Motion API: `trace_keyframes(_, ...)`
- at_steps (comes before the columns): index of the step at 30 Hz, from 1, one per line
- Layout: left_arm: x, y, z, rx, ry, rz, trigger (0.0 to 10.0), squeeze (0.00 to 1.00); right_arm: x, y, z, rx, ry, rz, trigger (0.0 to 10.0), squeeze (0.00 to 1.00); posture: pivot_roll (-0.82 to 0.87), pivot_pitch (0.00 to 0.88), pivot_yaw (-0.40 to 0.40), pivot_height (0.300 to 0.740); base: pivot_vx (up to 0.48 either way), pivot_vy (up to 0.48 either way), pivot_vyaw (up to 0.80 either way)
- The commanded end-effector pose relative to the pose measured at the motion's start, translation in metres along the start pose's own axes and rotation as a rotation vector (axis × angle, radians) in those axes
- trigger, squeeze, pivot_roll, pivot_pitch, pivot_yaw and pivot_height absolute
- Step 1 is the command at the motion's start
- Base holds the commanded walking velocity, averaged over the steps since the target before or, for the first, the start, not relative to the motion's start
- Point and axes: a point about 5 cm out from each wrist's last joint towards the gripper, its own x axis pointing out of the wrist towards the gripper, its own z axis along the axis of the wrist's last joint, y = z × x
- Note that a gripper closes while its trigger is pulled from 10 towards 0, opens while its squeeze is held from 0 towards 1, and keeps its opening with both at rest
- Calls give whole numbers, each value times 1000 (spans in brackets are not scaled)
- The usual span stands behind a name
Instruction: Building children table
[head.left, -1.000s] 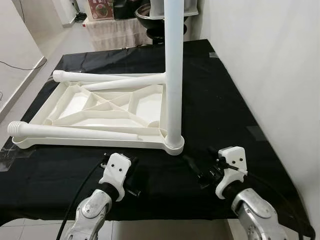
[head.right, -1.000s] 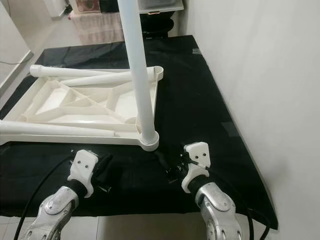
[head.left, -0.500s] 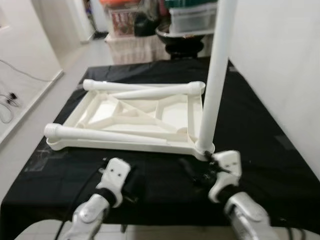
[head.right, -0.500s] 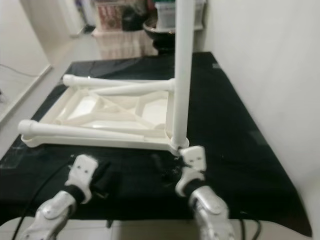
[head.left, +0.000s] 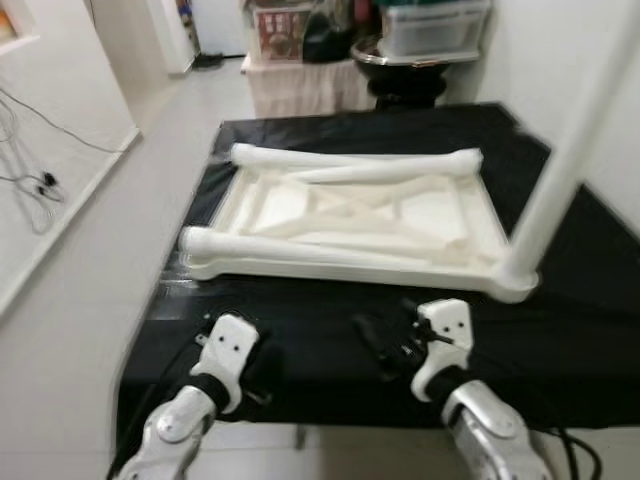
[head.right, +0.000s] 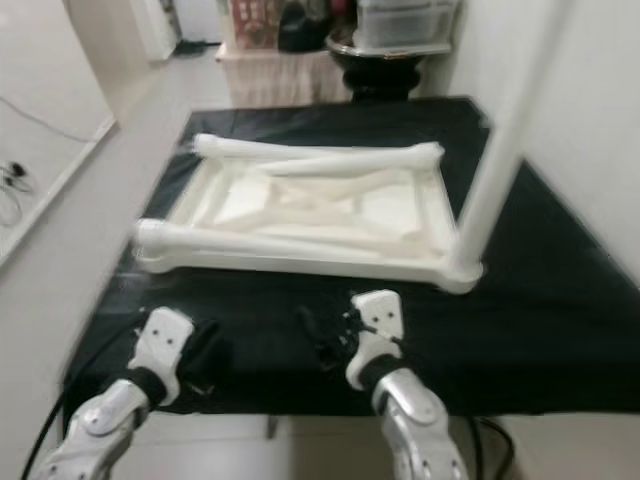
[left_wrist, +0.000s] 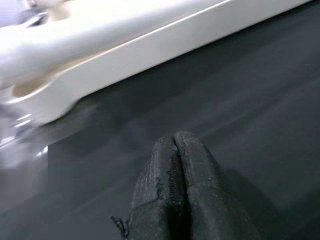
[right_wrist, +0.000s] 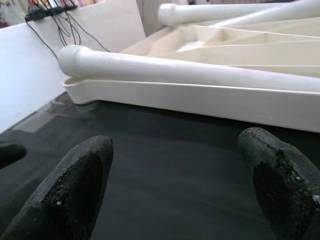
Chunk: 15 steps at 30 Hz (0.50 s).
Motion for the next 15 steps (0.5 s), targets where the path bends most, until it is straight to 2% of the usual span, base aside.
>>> trace_keyframes(1,0,-3,-2,3,12,-12,10000,0,-2,-3,-4,11,8,-16,10000,0,-71,117,67,740,0,480,0)
trace_keyframes(5,1,-4,0,-12,2,-6,10000,0,0,-4,-2,-1,-5,-21,10000,0,-80,126,61,740,0,441,0)
trace_keyframes(15,1,-4,3,6,-26,-14,10000,0,3,-6,0,6,-32,-53,10000,0,-86,126,70,740,0,0,0)
